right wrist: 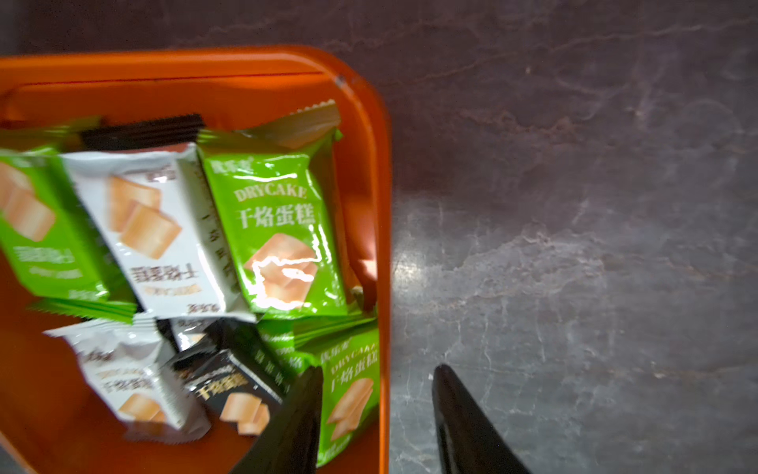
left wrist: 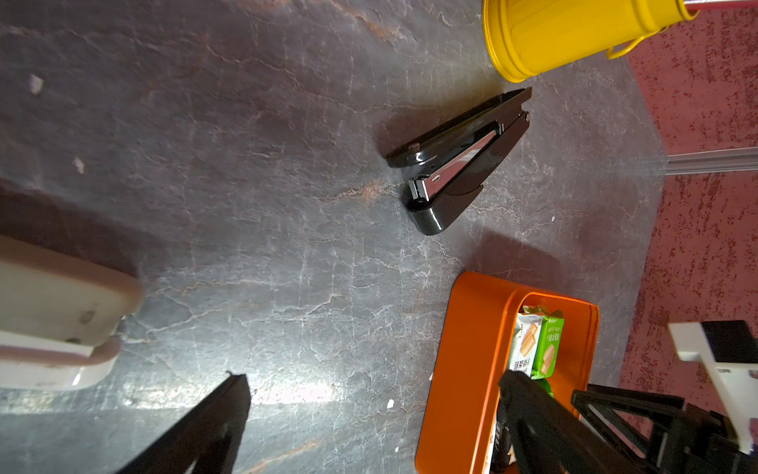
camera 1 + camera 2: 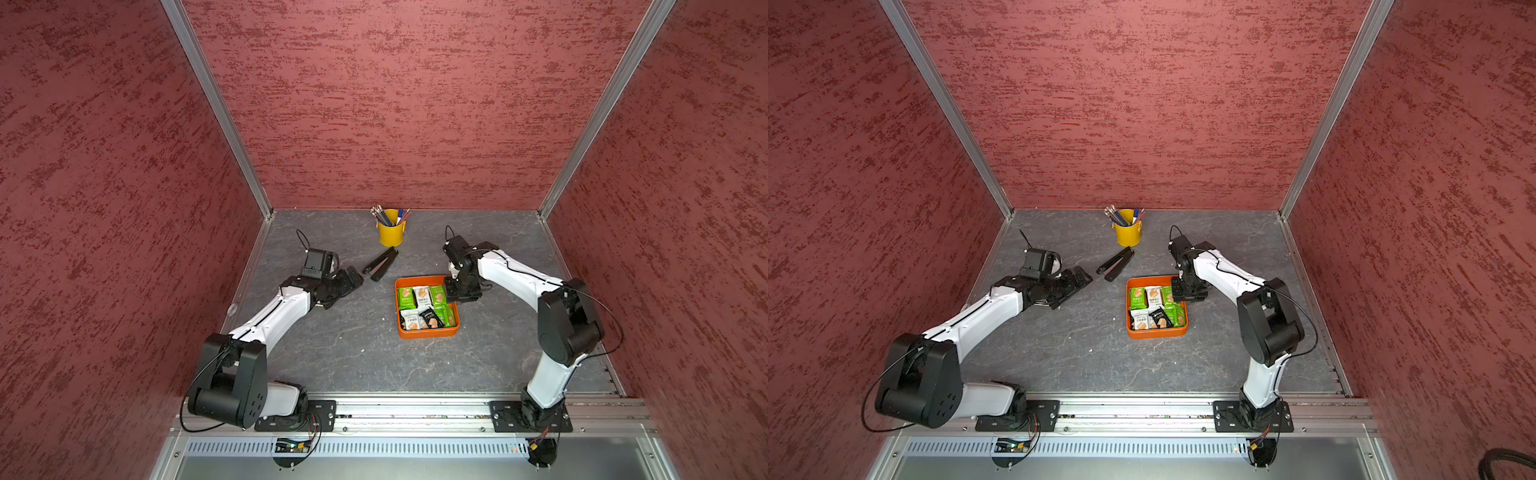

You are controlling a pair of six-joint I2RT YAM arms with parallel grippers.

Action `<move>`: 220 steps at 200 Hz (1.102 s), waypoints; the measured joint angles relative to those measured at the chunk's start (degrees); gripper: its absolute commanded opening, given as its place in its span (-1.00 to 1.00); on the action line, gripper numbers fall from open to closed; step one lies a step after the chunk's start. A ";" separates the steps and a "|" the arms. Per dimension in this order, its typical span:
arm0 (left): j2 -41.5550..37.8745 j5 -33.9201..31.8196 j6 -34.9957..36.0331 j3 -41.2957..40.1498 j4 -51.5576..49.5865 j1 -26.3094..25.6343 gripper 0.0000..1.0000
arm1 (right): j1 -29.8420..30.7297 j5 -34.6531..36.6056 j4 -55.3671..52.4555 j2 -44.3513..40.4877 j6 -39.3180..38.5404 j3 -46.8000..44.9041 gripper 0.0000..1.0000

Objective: Take the cookies out of the storage box
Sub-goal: Place the storage box at the center of the board, then pick up the cookie from the storage box.

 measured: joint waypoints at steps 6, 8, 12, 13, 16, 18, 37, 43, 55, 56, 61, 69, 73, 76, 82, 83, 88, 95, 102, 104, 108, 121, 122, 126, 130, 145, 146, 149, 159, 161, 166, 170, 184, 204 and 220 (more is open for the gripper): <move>0.52 0.39 -0.02 0.44 -0.15 -0.02 0.99 | 0.02 -0.26 -0.39 -0.42 0.00 1.07 0.04; 0.74 0.48 -0.02 0.57 -0.15 -0.07 0.99 | 0.02 -0.39 -0.50 -0.50 0.00 1.33 0.04; 1.01 0.68 -0.02 0.79 -0.20 -0.11 0.99 | 0.07 -0.66 -0.76 -0.66 0.00 2.14 0.06; 1.09 0.79 -0.02 0.87 -0.22 -0.13 0.99 | 0.07 -0.70 -0.79 -0.70 0.00 2.27 0.06; 1.33 0.96 -0.02 1.03 -0.22 -0.17 1.00 | 0.13 -1.01 -0.90 -0.76 0.02 2.95 0.08; 1.46 1.07 -0.02 1.14 -0.20 -0.22 1.00 | 0.15 -1.09 -0.94 -0.79 0.02 3.21 0.09; 2.95 1.99 -0.02 2.29 -0.28 -0.76 0.99 | 0.46 -2.47 -1.14 -0.79 -0.04 6.40 0.18; 3.37 2.23 -0.02 2.60 -0.28 -0.94 0.99 | 0.66 -2.75 -1.22 -0.74 -0.07 7.17 0.20; 4.20 2.80 -0.02 3.13 -0.33 -1.29 0.99 | 1.16 -3.15 -1.49 -0.31 -0.09 8.94 0.21; 4.24 2.84 -0.02 3.15 -0.31 -1.31 0.99 | 1.18 -3.17 -1.49 -0.26 -0.07 9.03 0.21; 4.48 3.02 -0.02 3.28 -0.33 -1.42 0.99 | 1.38 -3.34 -1.53 0.02 -0.07 9.68 0.21; 4.85 3.19 -0.02 3.45 -0.39 -1.57 0.99 | 1.70 -3.56 -1.60 0.72 -0.07 10.75 0.21; 5.01 3.26 -0.02 3.54 -0.50 -1.62 0.99 | 1.86 -3.58 -1.64 1.01 -0.07 11.15 0.21; 5.09 3.37 -0.02 3.63 -0.61 -1.66 0.99 | 1.99 -3.69 -1.62 1.36 -0.07 11.50 0.21; 5.25 3.48 -0.02 3.72 -0.63 -1.66 0.99 | 2.21 -3.76 -1.66 1.99 -0.07 12.09 0.22; 5.29 3.54 -0.02 3.74 -0.68 -1.66 0.99 | 2.23 -3.76 -1.68 2.05 -0.07 12.13 0.21; 5.38 3.65 -0.02 3.87 -0.79 -1.66 0.99 | 2.38 -3.80 -1.73 2.60 -0.07 12.57 0.21; 5.53 3.91 -0.02 4.02 -0.79 -1.66 0.99 | 2.58 -3.82 -1.84 3.43 -0.07 13.07 0.21; 5.73 4.11 -0.02 4.17 -0.87 -1.66 0.99 | 2.75 -3.85 -1.92 4.33 -0.09 13.55 0.21; 5.77 4.15 -0.02 4.20 -0.87 -1.66 0.99 | 2.78 -3.85 -1.97 4.48 -0.07 13.62 0.21; 5.88 4.22 -0.02 4.26 -0.90 -1.68 0.99 | 2.89 -3.82 -1.97 4.98 -0.09 13.75 0.21; 5.95 4.28 -0.02 4.26 -1.14 -1.73 0.99 | 3.06 -3.74 -2.25 6.40 -0.09 13.97 0.21; 5.95 4.28 -0.02 4.26 -1.16 -1.73 0.99 | 3.06 -3.74 -2.27 6.47 -0.07 13.97 0.20; 5.95 4.28 -0.02 4.26 -1.22 -1.77 0.99 | 3.08 -3.63 -2.40 6.86 -0.09 13.99 0.20; 5.95 4.31 -0.02 4.26 -1.25 -1.79 0.99 | 3.13 -3.50 -2.60 7.32 -0.07 13.99 0.20; 5.95 4.31 -0.02 4.26 -1.40 -1.90 0.99 | 3.17 -2.67 -3.19 8.70 -0.09 13.99 0.20; 5.95 4.31 -0.02 4.26 -1.42 -1.90 0.99 | 3.17 -2.56 -3.23 8.81 -0.09 13.99 0.20; 5.95 4.31 -0.02 4.26 -1.44 -1.92 0.99 | 3.17 -2.43 -3.39 9.05 -0.11 13.99 0.20; 5.95 4.28 -0.04 4.26 -1.46 -1.95 0.99 | 3.17 -1.95 -3.69 9.57 -0.11 13.97 0.20; 5.95 4.28 -0.04 4.26 -1.46 -1.95 0.99 | 3.17 -1.84 -3.74 9.64 -0.11 13.94 0.20; 5.95 4.28 -0.04 4.26 -1.46 -1.95 0.99 | 3.17 -1.60 -3.76 9.79 -0.11 13.92 0.20; 5.95 4.28 -0.04 4.26 -1.46 -1.95 0.99 | 3.17 -1.36 -3.78 9.88 -0.11 13.90 0.20; 5.95 4.28 -0.09 4.22 -1.46 -1.97 0.99 | 3.17 -0.79 -3.78 10.01 -0.11 13.90 0.20; 5.95 4.28 -0.26 4.15 -1.51 -2.03 0.99 | 3.19 -0.33 -3.72 10.45 -0.11 13.90 0.20; 5.95 4.31 -0.52 4.13 -1.53 -2.10 0.99 | 3.19 0.09 -3.65 11.26 -0.11 13.92 0.20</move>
